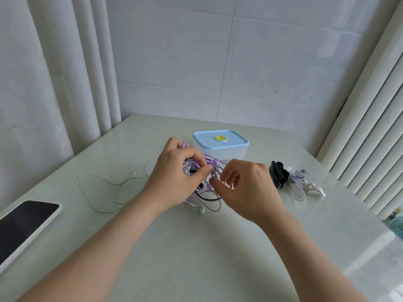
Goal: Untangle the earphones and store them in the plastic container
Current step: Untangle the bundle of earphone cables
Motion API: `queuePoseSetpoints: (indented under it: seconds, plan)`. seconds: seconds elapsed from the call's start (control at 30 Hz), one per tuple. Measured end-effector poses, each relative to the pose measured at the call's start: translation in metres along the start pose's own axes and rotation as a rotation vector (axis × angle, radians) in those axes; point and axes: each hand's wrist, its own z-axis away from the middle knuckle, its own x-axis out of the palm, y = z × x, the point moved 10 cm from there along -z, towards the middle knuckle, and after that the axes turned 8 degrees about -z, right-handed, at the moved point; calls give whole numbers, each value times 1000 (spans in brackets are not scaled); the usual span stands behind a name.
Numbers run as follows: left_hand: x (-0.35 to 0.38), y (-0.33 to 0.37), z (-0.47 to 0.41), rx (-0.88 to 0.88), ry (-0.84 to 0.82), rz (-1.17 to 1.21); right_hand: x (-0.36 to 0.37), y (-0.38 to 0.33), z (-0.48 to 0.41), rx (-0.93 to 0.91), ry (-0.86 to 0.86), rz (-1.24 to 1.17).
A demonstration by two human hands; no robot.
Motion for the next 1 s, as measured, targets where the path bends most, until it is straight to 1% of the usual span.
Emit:
queuePoseSetpoints:
  seconds: [0.1,0.2,0.27,0.4,0.5,0.57,0.67,0.77,0.9,1.0]
  plan:
    - [8,1,0,-2,-85,-6,2,3,0,29,-33,-54]
    - [11,-1,0,-13,-132,32,7,-2,1,37,-95,-137]
    - [12,-2,0,-15,-156,56,8,-1,1,73,-118,-180]
    - [17,-4,2,-56,-221,110,11,2,1,92,-156,-140]
    - [15,-4,3,-71,-220,110,13,0,2,116,-179,-206]
    - [14,-4,3,-87,-220,108,12,0,2,133,-179,-242]
    - [18,-3,5,-94,-264,157,12,1,2,146,-170,-255]
    - [20,-1,6,-72,-287,105,9,4,1,188,-132,-271]
    - [16,2,7,-51,-251,68,2,12,-1,263,-78,-302]
    - [12,4,5,14,-204,-1,-1,11,-1,229,-58,-230]
